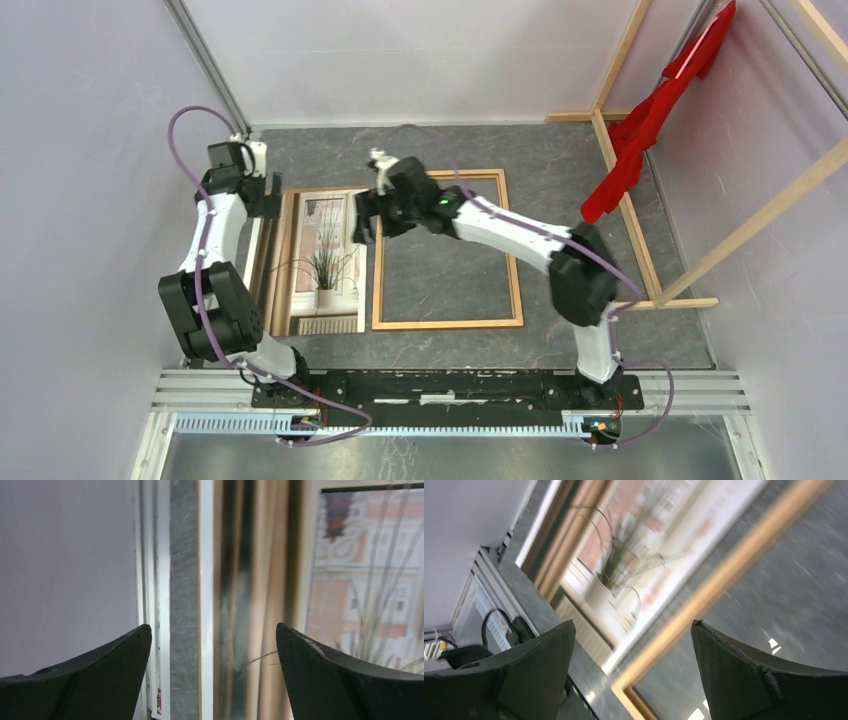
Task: Put the photo into the frame
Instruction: Move the photo frame to the center of the board.
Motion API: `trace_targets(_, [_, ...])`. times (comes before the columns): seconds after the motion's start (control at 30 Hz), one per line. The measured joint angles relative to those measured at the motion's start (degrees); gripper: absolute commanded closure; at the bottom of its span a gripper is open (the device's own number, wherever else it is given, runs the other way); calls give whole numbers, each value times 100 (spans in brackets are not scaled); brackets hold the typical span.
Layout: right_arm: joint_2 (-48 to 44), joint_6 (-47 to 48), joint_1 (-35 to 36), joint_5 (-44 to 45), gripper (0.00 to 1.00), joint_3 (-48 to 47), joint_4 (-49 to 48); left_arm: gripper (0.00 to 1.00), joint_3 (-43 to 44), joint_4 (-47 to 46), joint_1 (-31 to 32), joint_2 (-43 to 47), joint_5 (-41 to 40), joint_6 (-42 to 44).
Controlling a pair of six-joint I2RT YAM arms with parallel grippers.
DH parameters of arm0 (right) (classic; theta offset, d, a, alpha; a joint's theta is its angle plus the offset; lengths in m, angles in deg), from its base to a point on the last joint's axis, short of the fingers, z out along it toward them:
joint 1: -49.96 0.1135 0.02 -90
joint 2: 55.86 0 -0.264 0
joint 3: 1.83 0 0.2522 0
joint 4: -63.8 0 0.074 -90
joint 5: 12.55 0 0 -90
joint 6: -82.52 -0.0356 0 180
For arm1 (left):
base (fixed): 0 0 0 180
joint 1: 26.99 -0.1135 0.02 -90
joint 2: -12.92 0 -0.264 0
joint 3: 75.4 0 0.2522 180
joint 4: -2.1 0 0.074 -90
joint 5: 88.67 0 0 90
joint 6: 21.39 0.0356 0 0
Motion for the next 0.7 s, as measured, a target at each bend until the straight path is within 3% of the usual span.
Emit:
trace_targets(0.2, [2044,-7,682,339,9,-2267,267,0,-625,-11,-927,2,2,133])
trace_targets(0.43, [2356,-125,612,455,10,-2124,232,0,-964,-387,-1390,-17,-144,334])
trace_targets(0.7, [2625,-184,573,623,10,-1996,166,0,-1405,-1215,-1469,-256,-702,431])
